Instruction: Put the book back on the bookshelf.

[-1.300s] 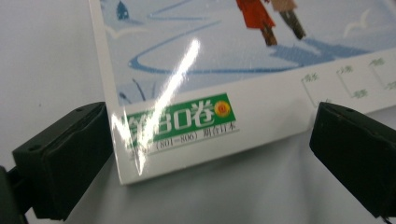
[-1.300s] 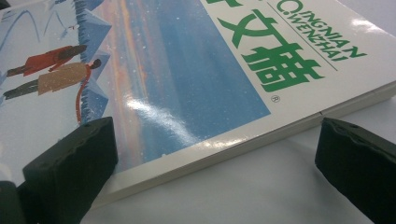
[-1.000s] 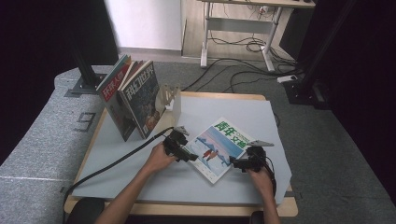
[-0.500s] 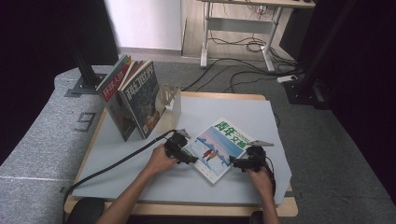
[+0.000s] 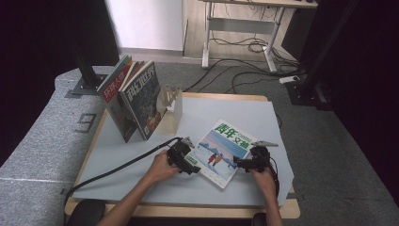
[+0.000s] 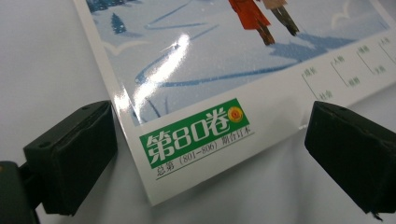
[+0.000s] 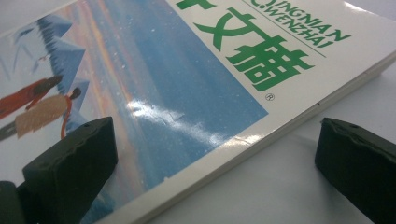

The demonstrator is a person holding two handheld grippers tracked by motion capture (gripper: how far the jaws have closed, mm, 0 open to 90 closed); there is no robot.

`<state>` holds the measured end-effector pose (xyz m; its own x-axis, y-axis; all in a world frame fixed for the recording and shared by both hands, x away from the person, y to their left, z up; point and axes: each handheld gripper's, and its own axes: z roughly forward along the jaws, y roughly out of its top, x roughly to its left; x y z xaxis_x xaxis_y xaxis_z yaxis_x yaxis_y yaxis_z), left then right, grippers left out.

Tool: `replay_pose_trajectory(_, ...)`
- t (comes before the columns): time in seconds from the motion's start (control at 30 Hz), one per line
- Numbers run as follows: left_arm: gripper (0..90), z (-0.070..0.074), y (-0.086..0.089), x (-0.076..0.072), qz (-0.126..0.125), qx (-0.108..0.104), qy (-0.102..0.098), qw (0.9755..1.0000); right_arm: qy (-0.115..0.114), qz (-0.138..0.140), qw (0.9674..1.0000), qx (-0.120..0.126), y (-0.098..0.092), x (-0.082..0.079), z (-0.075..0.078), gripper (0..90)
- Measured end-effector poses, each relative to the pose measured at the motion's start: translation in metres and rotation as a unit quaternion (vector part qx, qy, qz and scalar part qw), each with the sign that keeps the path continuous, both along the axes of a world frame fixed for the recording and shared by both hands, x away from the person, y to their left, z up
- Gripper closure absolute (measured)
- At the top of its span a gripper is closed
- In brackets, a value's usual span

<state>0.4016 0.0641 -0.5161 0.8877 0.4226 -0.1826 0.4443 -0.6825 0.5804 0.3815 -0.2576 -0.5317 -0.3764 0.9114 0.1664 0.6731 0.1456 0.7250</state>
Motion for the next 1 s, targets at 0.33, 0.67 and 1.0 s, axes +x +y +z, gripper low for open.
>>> replay_pose_trajectory(0.33,2.2,0.001,-0.003,-0.012,-0.033,-0.010,0.017,0.9992,0.012,-0.022,0.9997,0.001,-0.005,0.012,0.001,0.0)
replay_pose_trajectory(0.67,6.2,-0.002,0.000,0.005,-0.013,-0.048,0.027,0.9984,0.027,-0.027,0.9992,-0.011,0.002,0.020,0.006,2.6)
replay_pose_trajectory(1.0,3.3,-0.002,-0.004,-0.006,-0.014,-0.040,0.025,0.9988,0.031,-0.047,0.9984,-0.002,-0.003,0.019,0.012,20.2)
